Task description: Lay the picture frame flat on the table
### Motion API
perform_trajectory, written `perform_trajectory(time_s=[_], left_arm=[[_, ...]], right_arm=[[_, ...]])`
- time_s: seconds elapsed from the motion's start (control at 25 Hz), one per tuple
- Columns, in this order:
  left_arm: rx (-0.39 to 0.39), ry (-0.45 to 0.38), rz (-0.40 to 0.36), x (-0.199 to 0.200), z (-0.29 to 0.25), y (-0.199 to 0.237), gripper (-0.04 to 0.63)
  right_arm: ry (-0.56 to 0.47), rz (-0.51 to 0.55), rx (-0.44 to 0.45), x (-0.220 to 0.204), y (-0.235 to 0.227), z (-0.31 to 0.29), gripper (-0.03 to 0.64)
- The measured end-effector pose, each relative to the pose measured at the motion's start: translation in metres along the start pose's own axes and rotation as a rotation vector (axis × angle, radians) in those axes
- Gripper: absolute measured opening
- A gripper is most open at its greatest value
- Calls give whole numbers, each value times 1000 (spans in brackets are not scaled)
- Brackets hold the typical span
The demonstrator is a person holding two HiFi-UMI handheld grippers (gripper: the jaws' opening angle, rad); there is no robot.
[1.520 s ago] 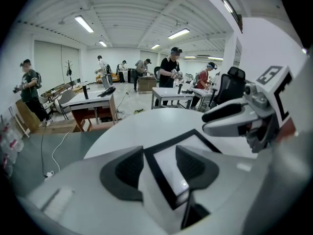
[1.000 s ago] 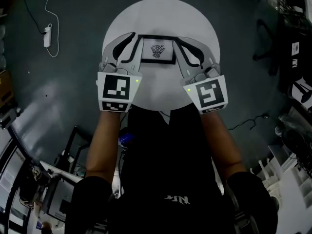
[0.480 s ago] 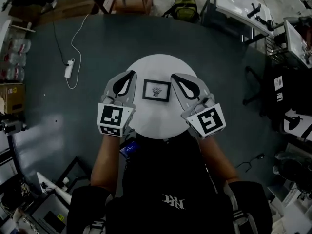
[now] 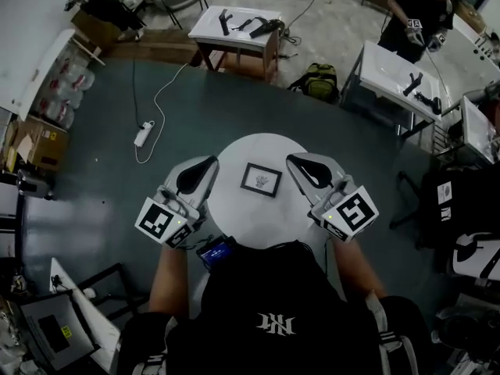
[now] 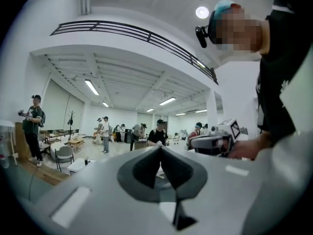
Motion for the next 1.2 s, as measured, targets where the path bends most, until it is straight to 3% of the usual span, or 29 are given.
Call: perform_trajectory(time_s=[0.12,0.32,0.4,0.68,0.92,1.2], left_arm=[[0,-53,27,13,32,-11,3],[-13,-304,267,36,96,-13,3],[2,-337,273,41,118,-16,3],[-43,-246,167,37,158,-44,3],[-163,-146,137,23,201,-91,3],[-209,-44,111,-12,264,-135,3]], right_arm=[[-25,-12,88,8,16,2,-1],[-39,-38,249,13,51,2,0],[-24,-35,282,10,67,4,0],[8,-13,320,14,134,24,0],[-2,-59,263,10,206,48,0],[0,-145,255,-15,289,86,0]])
Point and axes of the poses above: the fingertips, and each gripper's own axes: z backward along the fingers, y to its left, x out of its top, the point moved 5 cm from there along z, backward along the fingers, and after that the axes turned 2 degrees about -y, right-handed, at the moved point
